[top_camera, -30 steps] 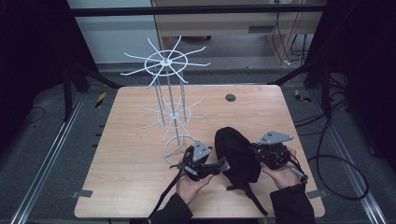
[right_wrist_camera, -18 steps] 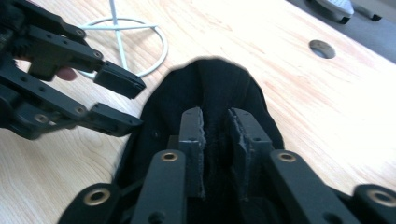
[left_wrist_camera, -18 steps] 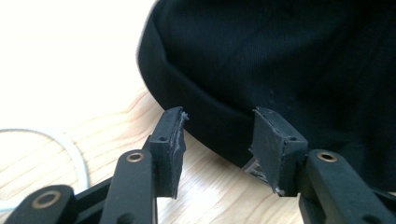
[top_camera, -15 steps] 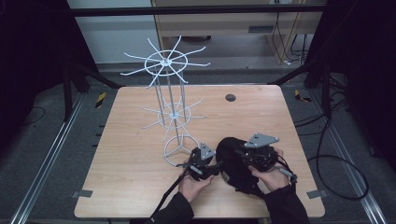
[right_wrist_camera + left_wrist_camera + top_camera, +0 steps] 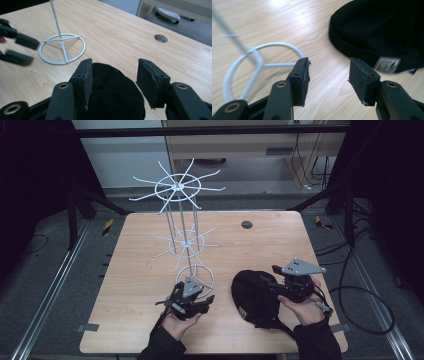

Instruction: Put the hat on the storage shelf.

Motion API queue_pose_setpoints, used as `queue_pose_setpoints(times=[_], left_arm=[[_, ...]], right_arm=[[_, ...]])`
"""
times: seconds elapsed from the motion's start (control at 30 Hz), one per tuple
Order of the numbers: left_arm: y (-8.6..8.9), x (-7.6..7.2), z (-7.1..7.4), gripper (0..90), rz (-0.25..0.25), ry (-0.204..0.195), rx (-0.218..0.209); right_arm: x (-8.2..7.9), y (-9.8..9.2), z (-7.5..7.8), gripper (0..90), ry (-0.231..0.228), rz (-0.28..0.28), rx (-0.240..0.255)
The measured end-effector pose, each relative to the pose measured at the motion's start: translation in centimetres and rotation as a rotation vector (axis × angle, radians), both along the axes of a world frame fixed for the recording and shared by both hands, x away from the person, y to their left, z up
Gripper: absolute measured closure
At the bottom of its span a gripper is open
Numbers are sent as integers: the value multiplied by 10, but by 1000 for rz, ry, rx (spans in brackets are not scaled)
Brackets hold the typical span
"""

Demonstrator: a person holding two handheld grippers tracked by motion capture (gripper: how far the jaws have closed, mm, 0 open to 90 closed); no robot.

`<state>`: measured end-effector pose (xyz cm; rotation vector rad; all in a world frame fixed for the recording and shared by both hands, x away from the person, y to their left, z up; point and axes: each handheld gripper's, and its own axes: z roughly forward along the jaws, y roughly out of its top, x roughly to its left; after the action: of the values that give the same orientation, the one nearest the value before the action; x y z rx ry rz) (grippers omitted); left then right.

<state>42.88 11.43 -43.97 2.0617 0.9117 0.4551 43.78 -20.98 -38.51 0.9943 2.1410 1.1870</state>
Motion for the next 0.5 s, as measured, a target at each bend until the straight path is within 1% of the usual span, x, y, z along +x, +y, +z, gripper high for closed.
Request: queue_pose_setpoints(times=[0.03, 0.07, 0.13, 0.17, 0.23, 0.27, 0.3, 0.33, 0.4, 0.5], left_arm=[[4, -2, 1, 502, -2, -5, 8], [12, -6, 3, 506, 2, -8, 7], [24, -13, 5, 514, 13, -17, -7], [30, -15, 5, 516, 17, -22, -7], [39, -19, 4, 520, 31, -19, -22], [42, -19, 2, 530, 37, -17, -22], [44, -19, 1, 530, 42, -18, -17], [44, -19, -1, 538, 46, -15, -21], [45, -18, -2, 546, 45, -11, -9], [51, -21, -3, 544, 44, -16, 6]], right_arm=[[0, 0, 0, 446, 0, 0, 0], [-1, 0, -1, 436, 0, 0, -1], [-4, -1, -4, 408, 11, -2, -2], [-5, -1, -5, 397, 15, -3, -1], [-6, 1, -9, 386, 35, 1, -5], [-7, 3, -13, 383, 45, 14, -23], [-7, 3, -13, 383, 45, 14, -23], [-7, 5, -15, 382, 54, 18, -26], [-6, 8, -21, 371, 69, 24, -34], [-4, 14, -31, 328, 88, 11, -60]])
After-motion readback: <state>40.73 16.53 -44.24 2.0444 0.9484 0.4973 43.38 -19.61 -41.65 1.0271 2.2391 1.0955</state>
